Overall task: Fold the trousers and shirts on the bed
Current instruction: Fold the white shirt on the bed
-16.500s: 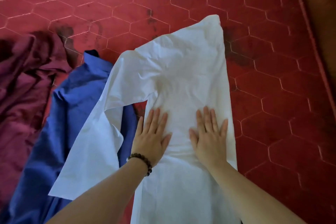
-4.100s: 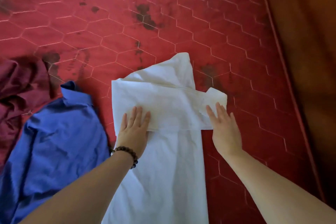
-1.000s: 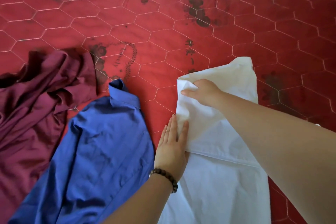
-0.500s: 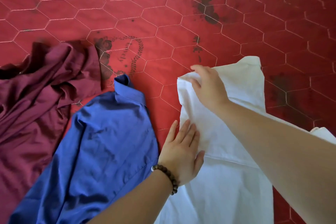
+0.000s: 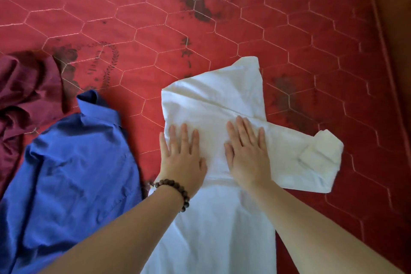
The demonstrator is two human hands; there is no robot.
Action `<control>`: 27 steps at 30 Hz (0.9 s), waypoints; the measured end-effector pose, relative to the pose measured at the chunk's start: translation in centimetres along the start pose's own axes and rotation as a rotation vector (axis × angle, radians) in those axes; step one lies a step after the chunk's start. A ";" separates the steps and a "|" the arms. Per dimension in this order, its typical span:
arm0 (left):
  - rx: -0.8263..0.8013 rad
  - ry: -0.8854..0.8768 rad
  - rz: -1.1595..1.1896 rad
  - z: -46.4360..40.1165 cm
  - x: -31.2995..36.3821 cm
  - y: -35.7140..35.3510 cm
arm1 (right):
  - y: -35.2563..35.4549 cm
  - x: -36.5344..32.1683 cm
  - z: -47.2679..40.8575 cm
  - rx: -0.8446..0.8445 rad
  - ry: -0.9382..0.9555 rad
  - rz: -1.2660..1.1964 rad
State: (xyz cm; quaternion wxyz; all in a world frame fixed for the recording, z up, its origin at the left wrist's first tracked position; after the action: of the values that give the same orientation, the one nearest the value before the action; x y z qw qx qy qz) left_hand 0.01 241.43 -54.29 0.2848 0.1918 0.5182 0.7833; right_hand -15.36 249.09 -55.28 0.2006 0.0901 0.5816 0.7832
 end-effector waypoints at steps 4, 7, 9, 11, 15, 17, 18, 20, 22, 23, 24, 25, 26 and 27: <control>-0.040 -0.143 0.089 -0.3 4.5 0.0 | -0.4 4.7 2.4 -0.018 -0.119 -0.022; -0.060 -0.435 0.121 -0.4 8.4 -0.3 | -0.6 7.8 4.4 0.003 -0.188 -0.036; -0.087 -0.490 0.065 -0.2 10.7 -0.5 | -0.6 9.6 5.7 0.021 -0.209 -0.038; -0.091 -0.396 0.018 0.0 12.4 -0.8 | -0.5 11.2 7.1 0.038 -0.242 -0.031; -0.079 -0.214 -0.016 0.4 15.3 -0.5 | -0.6 14.9 10.2 0.020 -0.331 0.074; -0.047 -0.222 -0.039 0.3 16.7 -0.1 | -0.4 17.0 11.8 0.019 -0.446 0.103; -0.037 -0.258 -0.034 0.2 17.5 -0.1 | -0.1 17.8 12.4 0.009 -0.529 0.107; -0.032 -0.345 -0.006 -0.3 19.1 -0.4 | 0.3 18.8 12.8 0.014 -0.646 0.110; -0.034 -0.402 0.022 -0.8 20.7 -0.6 | 0.4 18.9 12.6 0.083 -0.602 0.075; -0.035 -0.427 0.024 -0.9 21.3 -0.8 | 0.3 18.7 12.2 0.113 -0.522 0.038; -0.034 -0.454 0.017 -0.9 21.7 -0.9 | 0.1 18.5 11.9 0.119 -0.430 -0.003; -0.032 -0.478 0.003 -0.9 21.9 -1.1 | -0.2 18.4 11.6 0.102 -0.356 -0.038; -0.028 -0.494 -0.016 -0.8 22.0 -1.4 | -0.5 18.3 11.4 0.075 -0.321 -0.063; -0.025 -0.498 -0.034 -0.8 21.9 -1.5 | -1.0 18.5 11.3 0.052 -0.334 -0.080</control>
State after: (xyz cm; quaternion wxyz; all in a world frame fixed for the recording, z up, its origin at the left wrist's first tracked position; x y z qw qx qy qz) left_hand -16.82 255.45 -55.89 0.4191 0.3668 0.4254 0.7133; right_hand -27.60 266.99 -54.40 0.3232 0.2011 0.5631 0.7335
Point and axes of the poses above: each hand's wrist, its own z-axis away from the middle knuckle, its own y-axis out of the back of the hand, x = y × z, the point moved 1 cm from there along -z, towards the middle knuckle, and after that the axes turned 7 degrees about -x, right-handed, at the moved point
